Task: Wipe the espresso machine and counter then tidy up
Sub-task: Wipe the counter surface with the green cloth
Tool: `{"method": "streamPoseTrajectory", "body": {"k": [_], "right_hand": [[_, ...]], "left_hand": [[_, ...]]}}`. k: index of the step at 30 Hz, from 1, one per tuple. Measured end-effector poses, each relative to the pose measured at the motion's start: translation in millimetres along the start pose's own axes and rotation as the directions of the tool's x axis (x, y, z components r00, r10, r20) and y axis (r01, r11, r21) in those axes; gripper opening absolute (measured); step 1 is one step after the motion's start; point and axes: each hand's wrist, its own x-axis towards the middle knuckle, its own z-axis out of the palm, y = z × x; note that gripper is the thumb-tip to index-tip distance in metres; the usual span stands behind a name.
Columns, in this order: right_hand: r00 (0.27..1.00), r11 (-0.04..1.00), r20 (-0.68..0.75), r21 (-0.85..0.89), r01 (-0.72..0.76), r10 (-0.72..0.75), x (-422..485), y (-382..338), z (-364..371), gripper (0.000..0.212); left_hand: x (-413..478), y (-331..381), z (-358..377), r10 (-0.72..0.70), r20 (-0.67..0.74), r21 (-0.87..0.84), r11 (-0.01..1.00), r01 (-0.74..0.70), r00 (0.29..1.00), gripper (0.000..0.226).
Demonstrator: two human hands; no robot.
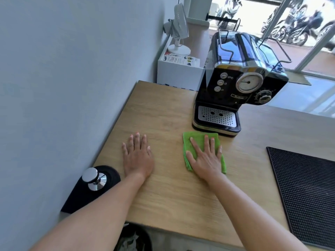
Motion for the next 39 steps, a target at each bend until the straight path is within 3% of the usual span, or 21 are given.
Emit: {"method": "streamPoseTrajectory", "body": {"k": [2,5,8,10,12,14,17,20,22,25,27,30,34,37,39], "right_hand": [[1.0,1.0,0.009,0.017,0.007,-0.007,10.5,-35.4,3.0,0.069],[0.983,0.983,-0.01,0.014,0.184,-0.184,-16.0,-78.9,13.4,0.067],[0.887,0.887,-0.009,-0.039,0.461,-0.461,-63.0,-67.6,24.8,0.062],[0.822,0.821,-0.028,-0.088,0.564,-0.568,-75.0,-32.3,26.4,0.058],[0.837,0.834,-0.023,-0.11,0.541,-0.546,-61.2,0.1,21.1,0.058],[0.905,0.903,-0.015,-0.07,0.424,-0.426,-34.5,5.4,11.4,0.061],[0.97,0.97,-0.013,-0.02,0.244,-0.244,9.1,-33.8,6.5,0.07],[0.968,0.969,-0.042,0.007,0.248,-0.247,31.2,-83.6,9.0,0.065],[0.931,0.931,-0.045,0.006,0.364,-0.364,22.7,-103.2,12.6,0.062],[0.792,0.791,-0.005,-0.041,0.61,-0.611,-3.8,-89.0,17.8,0.059],[0.717,0.714,0.013,-0.089,0.695,-0.697,-13.0,-57.8,18.8,0.058],[0.776,0.771,-0.002,-0.108,0.627,-0.631,8.5,-21.9,9.9,0.059],[0.921,0.922,-0.048,-0.044,0.385,-0.387,79.2,-59.5,-0.9,0.063],[0.952,0.951,-0.033,0.044,0.307,-0.306,118.8,-117.1,-5.7,0.061],[0.932,0.931,-0.01,0.042,0.362,-0.362,120.2,-144.6,-5.6,0.06]], "left_hand": [[5.1,-1.0,-0.7,-0.028,0.002,-0.013,1.0,0.028,1.0,0.057],[16.4,-5.6,-3.2,-0.117,-0.005,-0.045,0.992,0.117,0.993,0.057],[26.8,-12.6,-3.5,-0.188,-0.011,-0.058,0.981,0.187,0.982,0.057],[31.5,-16.5,-2.5,-0.207,-0.019,-0.054,0.977,0.206,0.978,0.058],[33.9,-18.2,-1.7,-0.204,-0.019,-0.043,0.978,0.203,0.979,0.059],[34.1,-17.6,-1.7,-0.195,-0.029,-0.035,0.98,0.194,0.98,0.059],[38.6,-17.6,-0.5,-0.203,-0.027,-0.03,0.979,0.202,0.979,0.06],[44.6,-18.5,-1.6,-0.201,-0.016,-0.022,0.98,0.2,0.98,0.06],[48.1,-20.9,-3.9,-0.19,-0.012,-0.011,0.982,0.19,0.982,0.059],[50.7,-23.9,-7.5,-0.18,-0.008,0.007,0.984,0.18,0.984,0.058],[53.5,-25.4,-9.0,-0.187,-0.014,0.005,0.982,0.187,0.982,0.058],[56.3,-25.2,-9.7,-0.201,-0.02,-0.008,0.98,0.201,0.979,0.057],[58.4,-26.9,-8.6,-0.208,-0.03,-0.006,0.978,0.208,0.978,0.058],[60.8,-27.7,-6.9,-0.217,-0.048,0.0,0.976,0.218,0.975,0.058],[66.1,-28.5,-6.2,-0.228,-0.06,0.008,0.973,0.229,0.972,0.058]]}}
